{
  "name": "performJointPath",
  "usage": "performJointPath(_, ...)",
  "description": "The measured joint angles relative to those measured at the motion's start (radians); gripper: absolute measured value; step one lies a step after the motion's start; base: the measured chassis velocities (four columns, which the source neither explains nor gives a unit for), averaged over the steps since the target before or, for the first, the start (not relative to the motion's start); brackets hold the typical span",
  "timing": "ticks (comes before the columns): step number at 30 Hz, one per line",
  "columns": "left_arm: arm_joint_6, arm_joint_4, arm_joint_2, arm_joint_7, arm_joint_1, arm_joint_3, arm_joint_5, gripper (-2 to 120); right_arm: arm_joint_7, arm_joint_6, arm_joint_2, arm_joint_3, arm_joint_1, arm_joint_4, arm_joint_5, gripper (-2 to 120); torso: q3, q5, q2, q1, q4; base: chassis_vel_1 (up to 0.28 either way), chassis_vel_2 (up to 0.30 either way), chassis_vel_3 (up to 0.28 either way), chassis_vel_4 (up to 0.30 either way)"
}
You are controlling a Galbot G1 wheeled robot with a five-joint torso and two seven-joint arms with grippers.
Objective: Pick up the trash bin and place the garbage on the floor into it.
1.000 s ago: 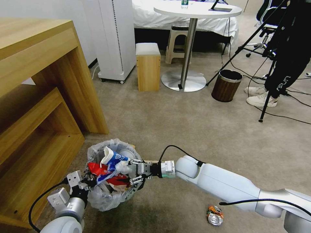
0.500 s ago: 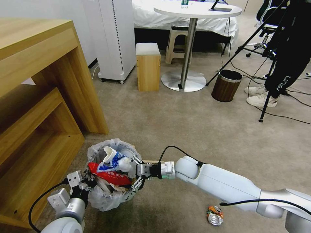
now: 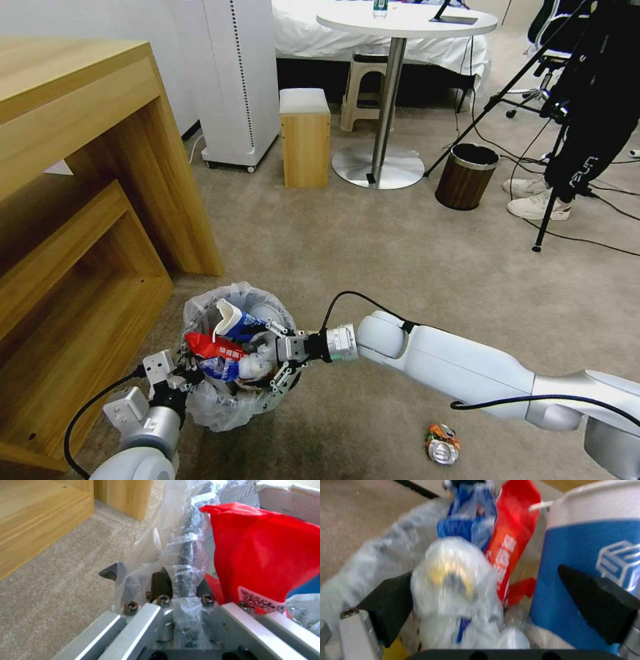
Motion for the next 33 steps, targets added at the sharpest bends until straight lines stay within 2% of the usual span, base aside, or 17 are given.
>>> performJointPath(22, 0.001, 0.009, -0.003, 0.002, 0.000, 0.009, 0.010, 0, 0.075, -0.011, 0.035, 0.063, -0.039, 0.089, 0.074, 100, 0.000, -0.0001, 0.000, 0.000, 0.0001, 0.000, 0.000, 0.000, 0.000)
performJointPath(33, 0.001, 0.002, -0.004, 0.002, 0.001, 0.008, 0.011, 0, 0.064, -0.014, 0.019, 0.072, -0.063, 0.098, 0.082, 100, 0.000, 0.0000, 0.000, 0.000, 0.0001, 0.000, 0.000, 0.000, 0.000)
